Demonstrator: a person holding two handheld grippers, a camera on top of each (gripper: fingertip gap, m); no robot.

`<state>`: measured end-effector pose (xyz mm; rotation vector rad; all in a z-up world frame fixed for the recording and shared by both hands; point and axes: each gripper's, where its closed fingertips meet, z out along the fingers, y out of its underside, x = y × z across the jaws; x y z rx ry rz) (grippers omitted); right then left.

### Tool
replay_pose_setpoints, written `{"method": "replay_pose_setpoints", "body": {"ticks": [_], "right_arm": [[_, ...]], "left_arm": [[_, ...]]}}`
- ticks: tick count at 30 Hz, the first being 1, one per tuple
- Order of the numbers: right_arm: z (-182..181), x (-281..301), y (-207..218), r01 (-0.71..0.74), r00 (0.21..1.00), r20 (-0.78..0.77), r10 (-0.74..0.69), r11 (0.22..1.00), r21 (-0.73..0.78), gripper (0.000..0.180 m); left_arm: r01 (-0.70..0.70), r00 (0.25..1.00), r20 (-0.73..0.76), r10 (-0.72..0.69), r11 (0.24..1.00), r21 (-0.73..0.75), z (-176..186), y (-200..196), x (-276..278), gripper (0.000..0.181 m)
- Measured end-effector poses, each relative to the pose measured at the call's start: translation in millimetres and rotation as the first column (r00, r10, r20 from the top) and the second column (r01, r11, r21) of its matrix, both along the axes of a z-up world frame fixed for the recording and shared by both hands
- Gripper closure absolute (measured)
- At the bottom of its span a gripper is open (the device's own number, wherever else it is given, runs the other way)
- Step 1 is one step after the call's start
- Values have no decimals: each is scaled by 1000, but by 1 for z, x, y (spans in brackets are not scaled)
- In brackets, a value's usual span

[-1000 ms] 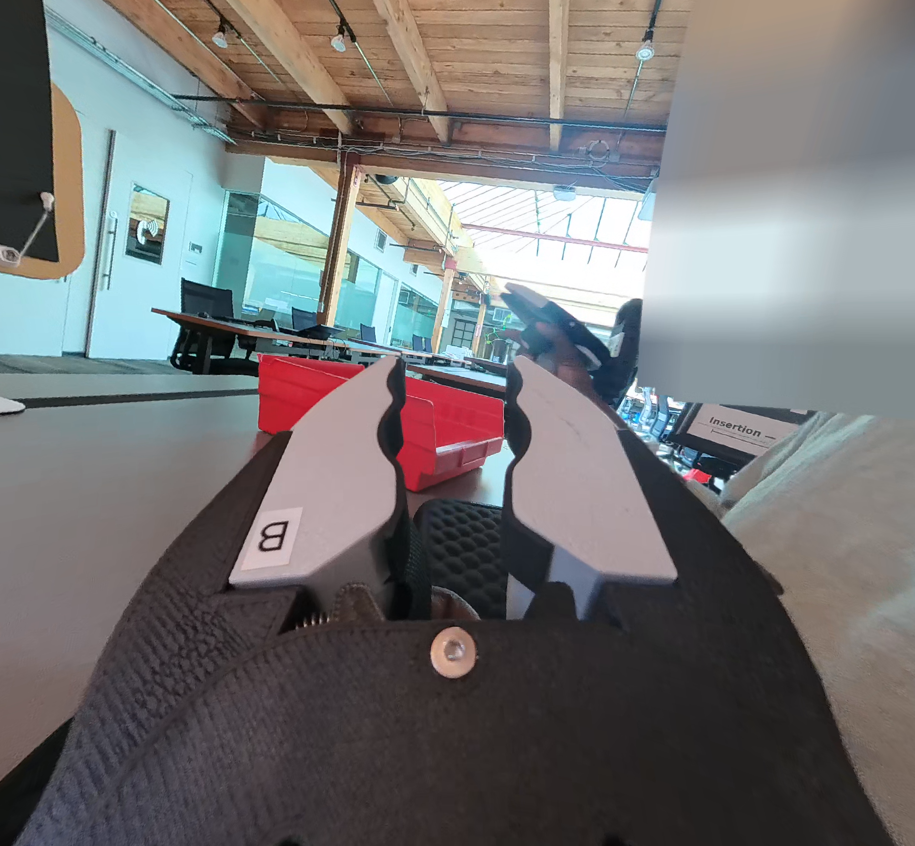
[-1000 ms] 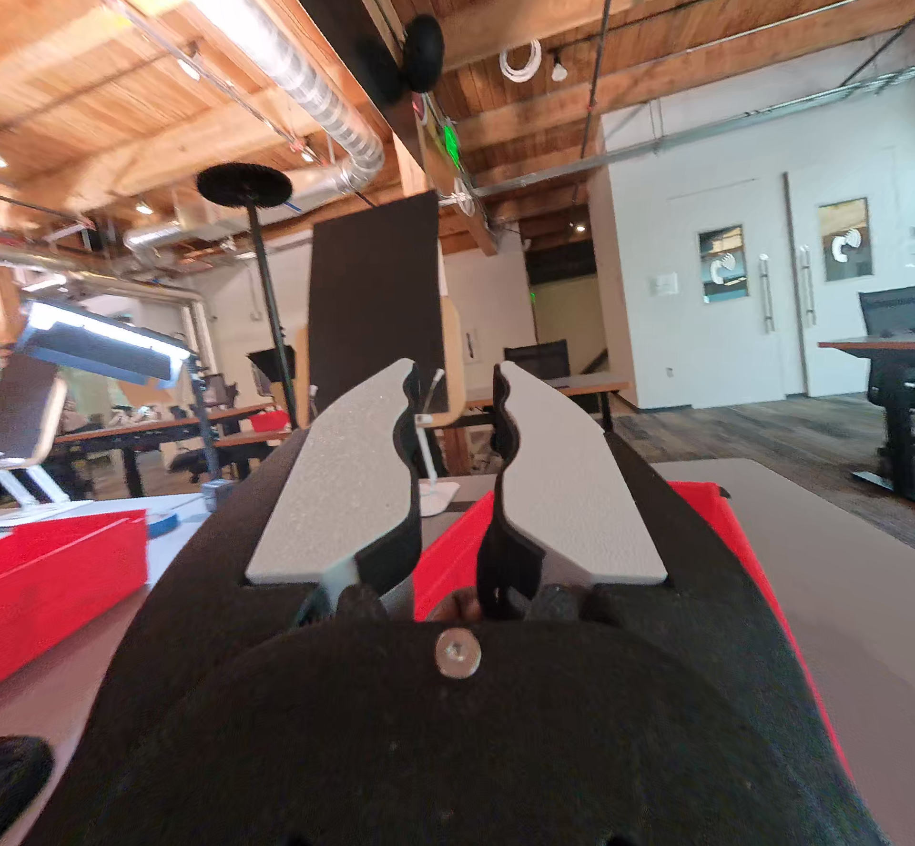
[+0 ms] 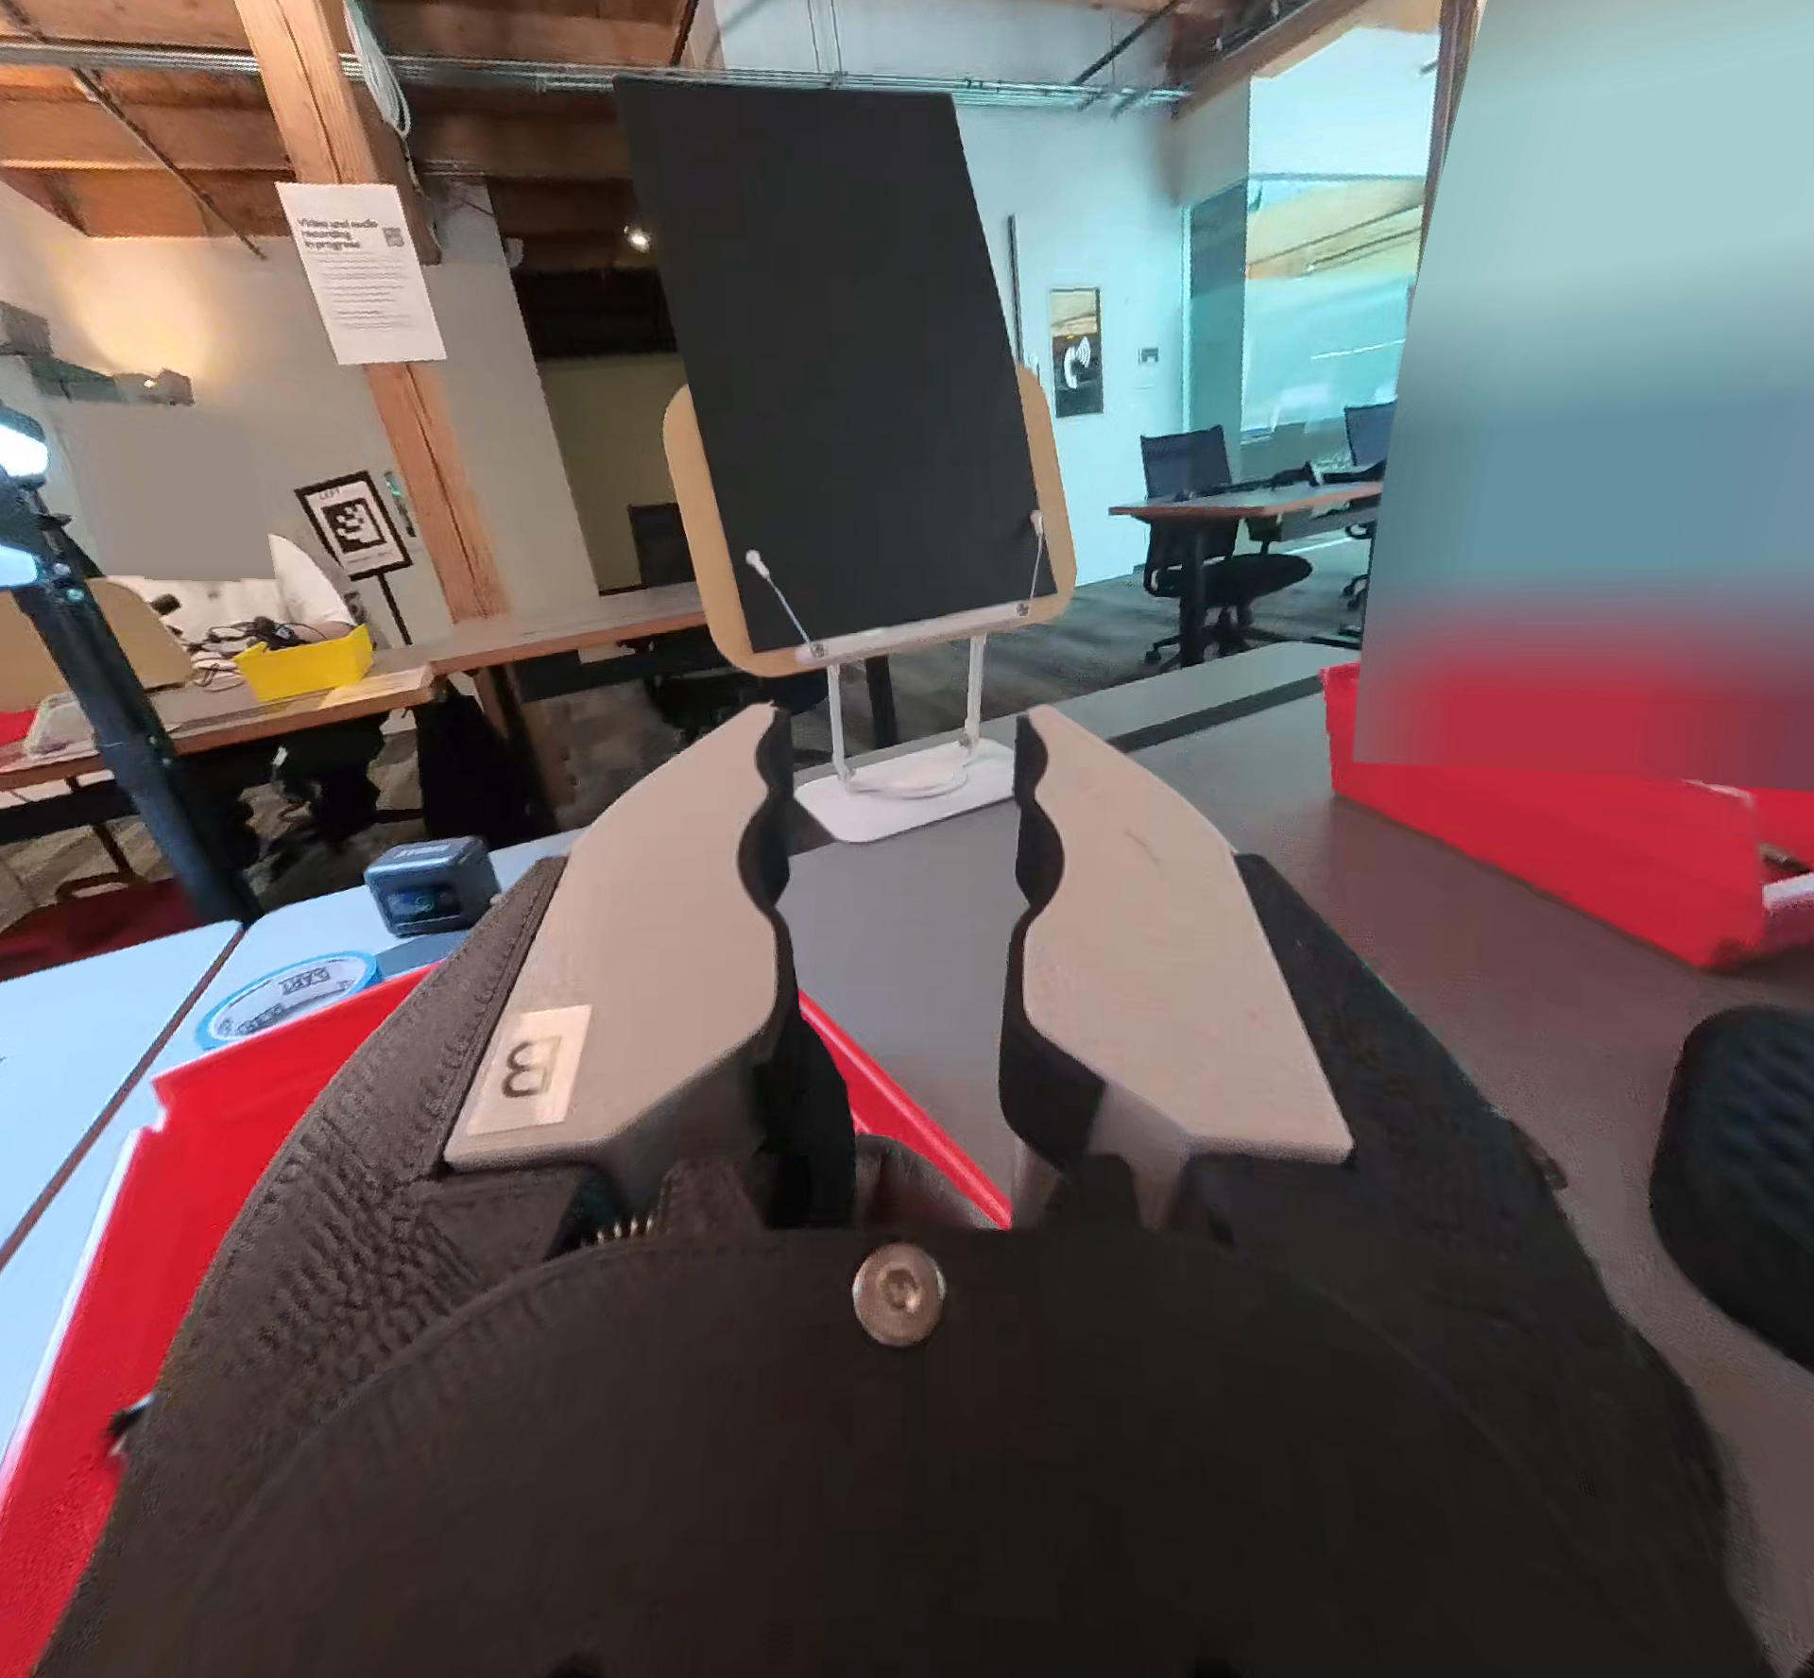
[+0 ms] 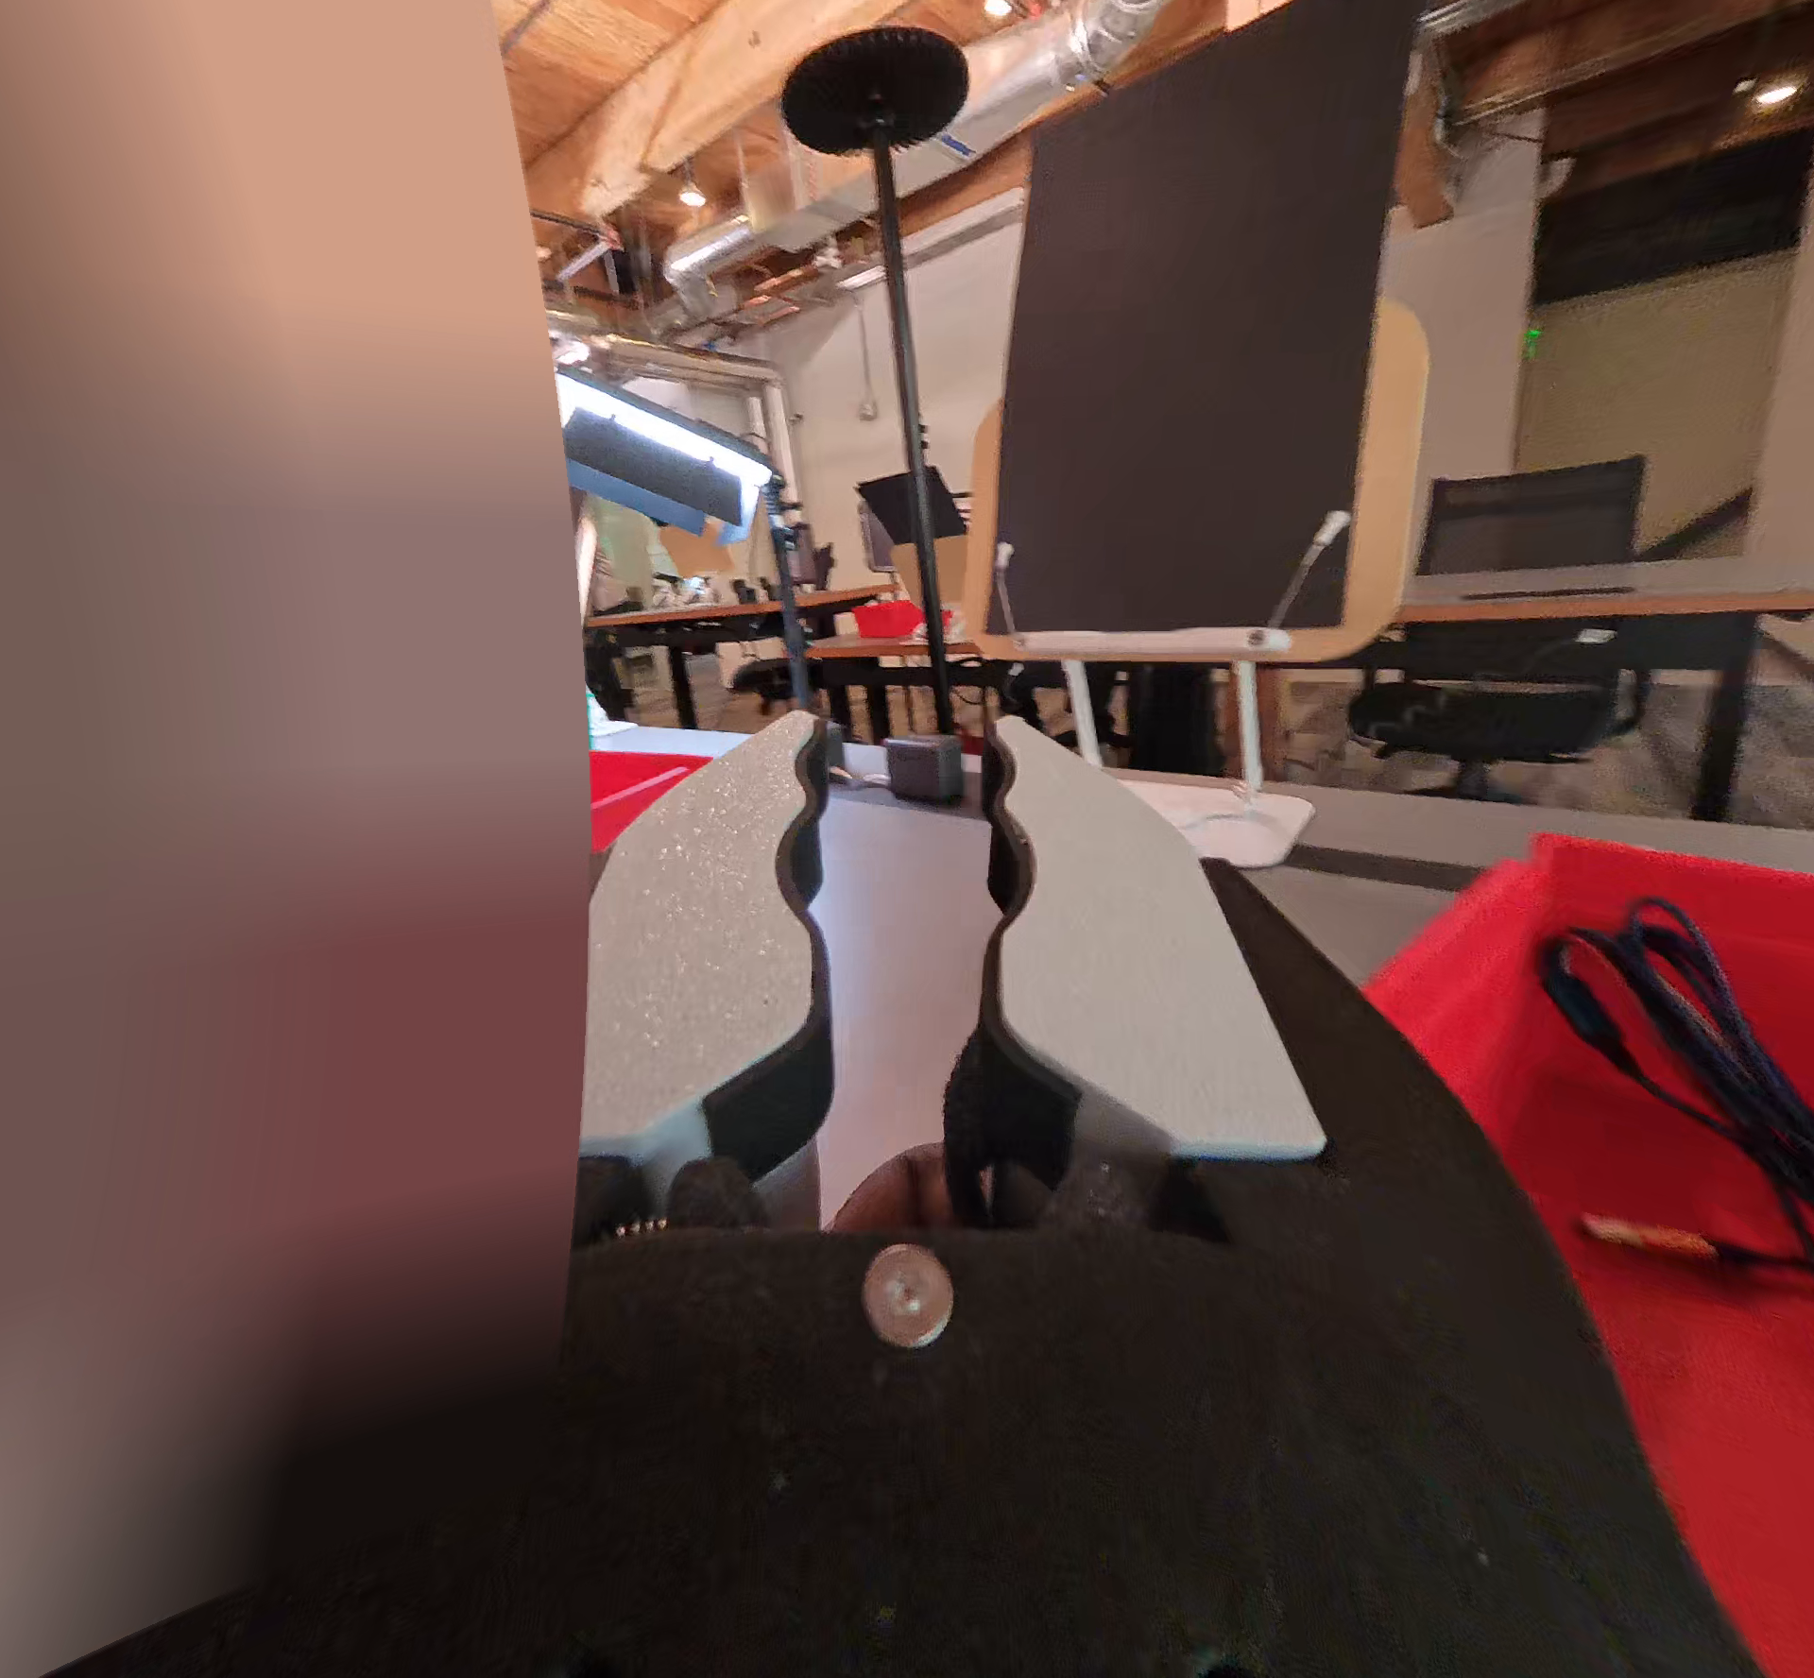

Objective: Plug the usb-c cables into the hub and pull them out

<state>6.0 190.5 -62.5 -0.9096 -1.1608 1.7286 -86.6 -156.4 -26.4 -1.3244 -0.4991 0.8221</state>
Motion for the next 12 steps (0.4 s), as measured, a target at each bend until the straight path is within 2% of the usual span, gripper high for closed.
{"method": "replay_pose_setpoints", "body": {"ticks": [1,4,8,12], "right_arm": [[-4,4,6,40,999,8,-40,999,8,151],[-9,12,20,112,993,29,-112,994,5,152],[-10,1,16,115,993,33,-114,993,-15,154],[-7,-32,-2,88,995,47,-92,992,88,152]], "left_arm": [[-14,1000,1,14,1000,-8,-6,-1,-2,137],[-14,999,33,16,999,-50,-21,-4,-14,137],[6,1000,18,-3,991,-132,-23,-11,-41,137],[20,1000,-18,-25,970,-243,-20,-20,-79,137]]}}
